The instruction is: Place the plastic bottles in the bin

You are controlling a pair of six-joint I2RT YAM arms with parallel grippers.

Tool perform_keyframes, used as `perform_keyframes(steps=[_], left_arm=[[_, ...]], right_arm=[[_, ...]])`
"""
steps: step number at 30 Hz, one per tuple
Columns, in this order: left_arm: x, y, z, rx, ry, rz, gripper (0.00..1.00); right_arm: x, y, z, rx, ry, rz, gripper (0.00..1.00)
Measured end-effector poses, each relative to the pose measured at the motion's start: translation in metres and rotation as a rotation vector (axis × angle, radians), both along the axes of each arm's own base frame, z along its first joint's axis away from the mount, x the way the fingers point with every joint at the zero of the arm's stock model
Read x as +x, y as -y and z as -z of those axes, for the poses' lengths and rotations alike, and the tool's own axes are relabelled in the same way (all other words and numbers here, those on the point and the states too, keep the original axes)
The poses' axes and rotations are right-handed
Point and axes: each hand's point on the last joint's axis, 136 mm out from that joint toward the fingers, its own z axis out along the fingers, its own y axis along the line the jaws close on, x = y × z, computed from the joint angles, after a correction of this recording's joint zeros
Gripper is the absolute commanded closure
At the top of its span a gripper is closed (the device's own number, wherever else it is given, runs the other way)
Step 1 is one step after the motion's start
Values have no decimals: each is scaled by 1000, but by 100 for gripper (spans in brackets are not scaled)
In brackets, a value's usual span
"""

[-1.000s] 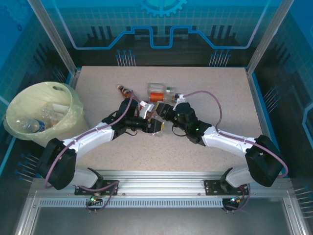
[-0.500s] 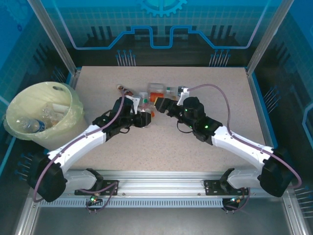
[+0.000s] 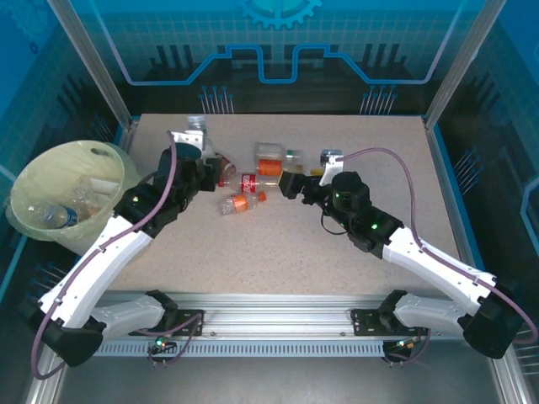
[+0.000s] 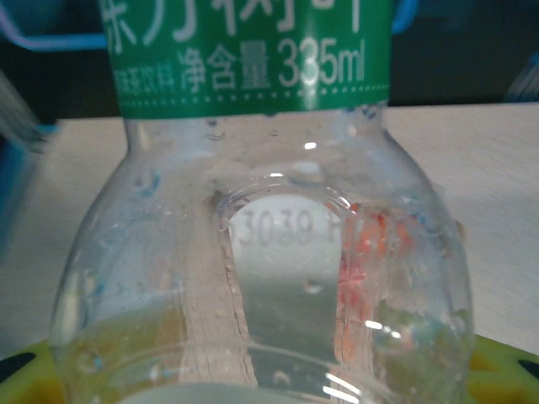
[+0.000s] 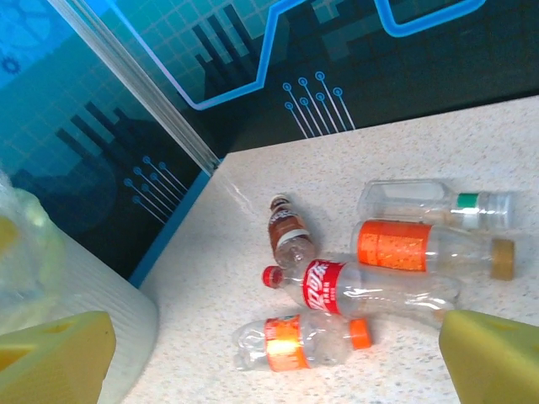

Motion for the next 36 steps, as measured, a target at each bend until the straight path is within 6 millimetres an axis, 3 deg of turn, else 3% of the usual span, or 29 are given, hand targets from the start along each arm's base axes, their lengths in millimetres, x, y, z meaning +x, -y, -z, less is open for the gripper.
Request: perform_keyframes(steps=[5,9,15,21,29,32,36], left_arm=[[-2,-58,-30,122,62,-226,47],[-10,-110,-40,170,66,-417,45],[-31,-186,-43,169,53,-701,40],[-55,-240,-33,93,15,-908,40],[-55,-265,11,-171,-96,-953,35],[-45,-260,23,-291,-119,-915,29],[-33,-248,33,-401,-140,-861,13]], right_arm=[[-1,-1,3,-84,37,-33,0],[0,-3,3,-124,44,-56,0],[2,-7,-15,-144,53,-82,0],[6,-2,-23,-157,44,-72,0],[8,9,-13,-174,0,-51,0],[7,14,-18,-154,4,-36,0],[6,21,-26,-127,12,-18,0]])
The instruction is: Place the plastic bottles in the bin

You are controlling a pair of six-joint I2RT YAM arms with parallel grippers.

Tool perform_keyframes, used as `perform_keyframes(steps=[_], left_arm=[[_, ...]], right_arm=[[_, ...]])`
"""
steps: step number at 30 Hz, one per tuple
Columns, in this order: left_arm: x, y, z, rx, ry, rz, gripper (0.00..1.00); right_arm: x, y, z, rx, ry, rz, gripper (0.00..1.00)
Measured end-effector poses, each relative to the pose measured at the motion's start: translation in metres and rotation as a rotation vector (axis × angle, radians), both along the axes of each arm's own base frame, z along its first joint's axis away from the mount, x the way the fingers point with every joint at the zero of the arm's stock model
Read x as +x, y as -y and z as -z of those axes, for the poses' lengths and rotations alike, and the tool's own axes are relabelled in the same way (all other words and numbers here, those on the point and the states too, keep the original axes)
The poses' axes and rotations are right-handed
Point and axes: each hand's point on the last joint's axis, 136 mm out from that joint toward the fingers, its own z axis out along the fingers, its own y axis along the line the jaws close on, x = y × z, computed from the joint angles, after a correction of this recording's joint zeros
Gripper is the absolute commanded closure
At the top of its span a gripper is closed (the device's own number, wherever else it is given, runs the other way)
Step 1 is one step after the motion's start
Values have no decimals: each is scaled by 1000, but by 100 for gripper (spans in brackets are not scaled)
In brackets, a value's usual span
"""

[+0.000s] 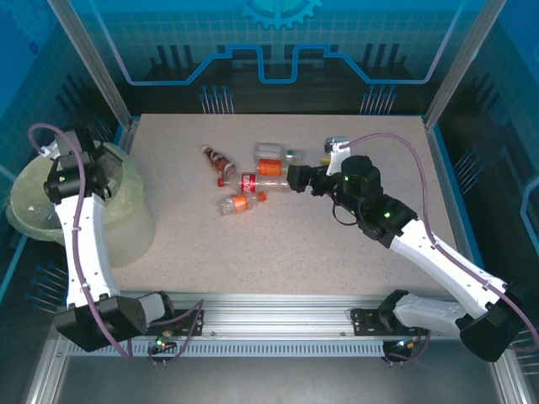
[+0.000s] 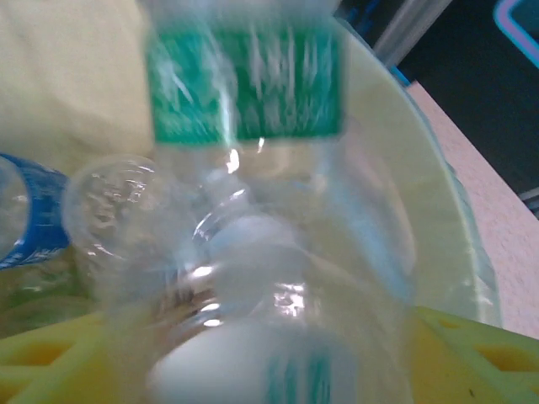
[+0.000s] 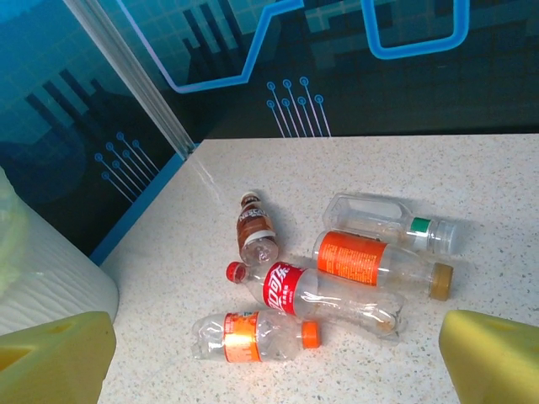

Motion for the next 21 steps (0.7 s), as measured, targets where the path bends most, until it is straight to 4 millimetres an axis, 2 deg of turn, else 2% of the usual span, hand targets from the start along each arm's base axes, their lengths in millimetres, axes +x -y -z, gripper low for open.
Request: perform_keyframes(steps=[8,13,18,21], left_arm=[[9,14,1,-80,40,51,6],[12,31,-13,-113,111,133,2],[15,65,-45,-98,209,286,1],[24,106,-65,-75,259,460,1]], right_arm=[[0,12,8,21,-24,33,0],[2,15,14,31,-41,50,0],[3,15,17,46,-40,55,0],[2,16,23,51,-47,58,0]])
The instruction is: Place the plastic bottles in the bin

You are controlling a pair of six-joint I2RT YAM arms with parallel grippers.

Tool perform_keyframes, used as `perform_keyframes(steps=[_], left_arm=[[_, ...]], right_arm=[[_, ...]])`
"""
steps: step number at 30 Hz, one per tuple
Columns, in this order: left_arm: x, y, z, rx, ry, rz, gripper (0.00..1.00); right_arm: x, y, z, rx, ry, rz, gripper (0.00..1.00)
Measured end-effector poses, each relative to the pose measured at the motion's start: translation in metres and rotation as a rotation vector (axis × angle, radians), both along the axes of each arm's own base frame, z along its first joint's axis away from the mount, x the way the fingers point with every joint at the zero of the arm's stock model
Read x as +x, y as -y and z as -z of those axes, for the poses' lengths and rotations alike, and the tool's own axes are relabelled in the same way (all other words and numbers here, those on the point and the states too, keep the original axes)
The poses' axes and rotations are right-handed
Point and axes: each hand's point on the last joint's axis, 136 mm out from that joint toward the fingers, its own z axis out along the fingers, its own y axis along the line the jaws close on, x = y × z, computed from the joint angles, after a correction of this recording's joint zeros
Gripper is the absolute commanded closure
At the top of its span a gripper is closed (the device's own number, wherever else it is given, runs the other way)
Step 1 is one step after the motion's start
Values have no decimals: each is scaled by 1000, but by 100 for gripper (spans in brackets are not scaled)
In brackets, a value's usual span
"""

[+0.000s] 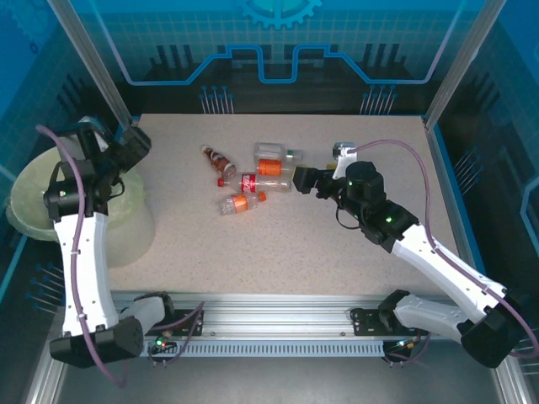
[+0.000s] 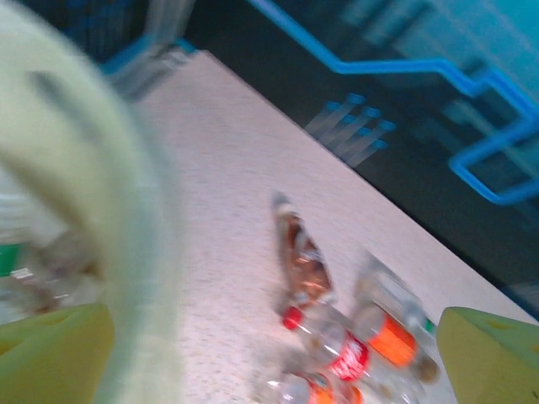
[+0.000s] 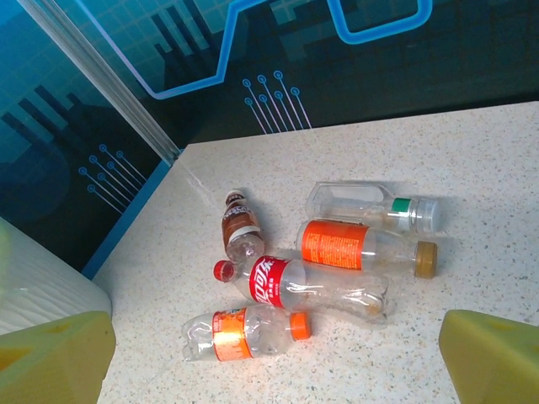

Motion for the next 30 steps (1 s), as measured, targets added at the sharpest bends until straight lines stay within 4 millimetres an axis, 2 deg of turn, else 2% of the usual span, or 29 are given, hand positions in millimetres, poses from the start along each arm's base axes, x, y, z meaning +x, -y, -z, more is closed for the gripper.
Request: perform_keyframes(steps=[2,5,10,12,15,22,25,27,30], left_arm=[[6,32,-7,27,26,128,1],[13,77,-6,68,31,306,1],[31,126,18,153,7,486,1],[38,139,38,171,-18,529,1],[53,148,74,178,-81,560,1],[100,169,180,81,-278,591,1],[109,178,225,45,-347,627,1],[110,182,245,30,-379,647,1],[112,189,262,18,-389,681,1]], right_arm=[[-1,1,5,3,-9,3,0],[-2,2,10,8,-20,7,0],[-6,8,8,28,-10,22,0],[-9,12,10,28,-7,32,0],[-12,18,13,28,-7,50,0],[-13,29,19,39,-15,88,0],[-14,30,18,41,-13,89,0],[-16,33,16,42,-11,92,0],[-19,35,14,45,-6,92,0]])
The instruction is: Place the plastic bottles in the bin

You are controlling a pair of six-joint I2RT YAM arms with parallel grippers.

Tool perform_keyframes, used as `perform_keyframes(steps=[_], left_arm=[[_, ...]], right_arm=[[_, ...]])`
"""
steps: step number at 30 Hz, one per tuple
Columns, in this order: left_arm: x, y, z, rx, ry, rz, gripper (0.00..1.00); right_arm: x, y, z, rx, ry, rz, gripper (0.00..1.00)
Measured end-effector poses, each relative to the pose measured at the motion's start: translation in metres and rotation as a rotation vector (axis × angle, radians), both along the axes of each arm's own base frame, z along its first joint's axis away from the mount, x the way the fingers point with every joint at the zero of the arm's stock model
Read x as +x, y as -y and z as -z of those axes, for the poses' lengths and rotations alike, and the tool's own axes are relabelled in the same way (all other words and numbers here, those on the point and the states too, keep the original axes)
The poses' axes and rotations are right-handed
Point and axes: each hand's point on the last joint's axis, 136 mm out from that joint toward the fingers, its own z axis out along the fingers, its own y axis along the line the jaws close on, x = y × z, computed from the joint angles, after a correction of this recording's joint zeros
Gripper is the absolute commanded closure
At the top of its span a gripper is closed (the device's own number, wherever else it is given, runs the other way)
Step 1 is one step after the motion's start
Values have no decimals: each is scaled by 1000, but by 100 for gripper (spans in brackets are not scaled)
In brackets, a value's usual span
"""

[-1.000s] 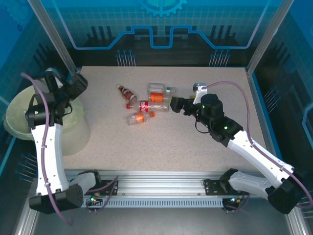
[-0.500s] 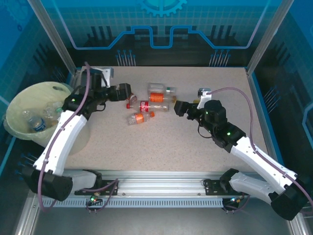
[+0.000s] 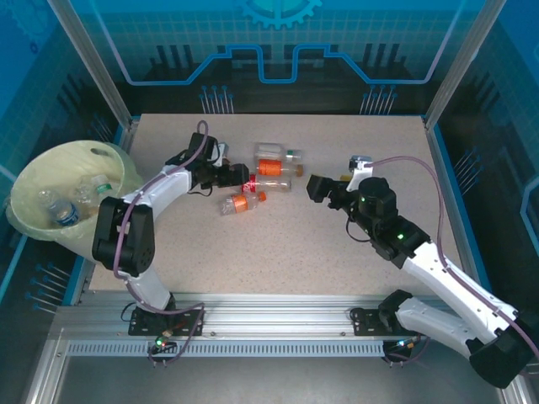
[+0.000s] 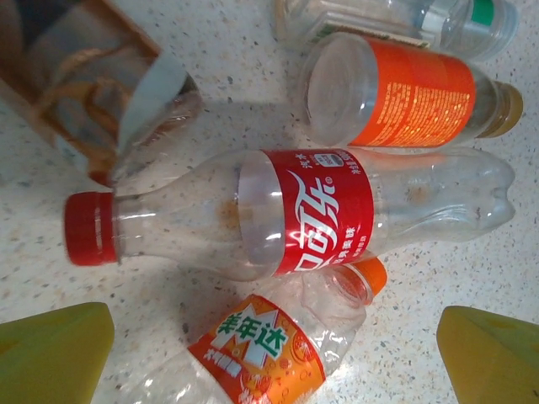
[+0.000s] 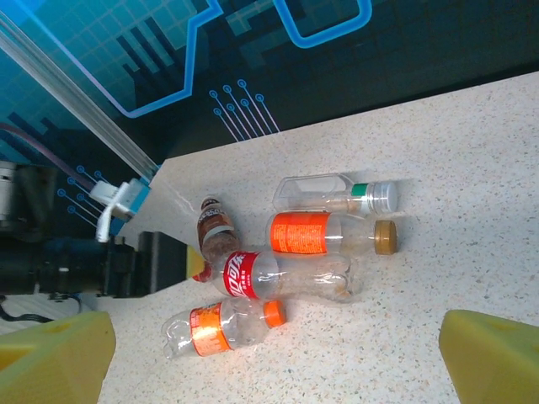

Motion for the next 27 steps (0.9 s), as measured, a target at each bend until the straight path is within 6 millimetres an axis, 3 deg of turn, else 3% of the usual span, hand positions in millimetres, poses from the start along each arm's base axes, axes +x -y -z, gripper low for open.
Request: perform_keyframes(steps=[8,15,22,27], left_arm=[[-23,37,30,51,-23,145,1],[-51,61,54,274,-34,262,1],[-73,61,95,480,-146,304,7],[-73,57,92,511,-164,284,20]], right_arm=[[-3,3,3,-4,-4,6,0],[0,4,7,-10,-14,12,0],[1,6,8,-9,-19,20,0],[1,6,9,-11,-21,20,0]])
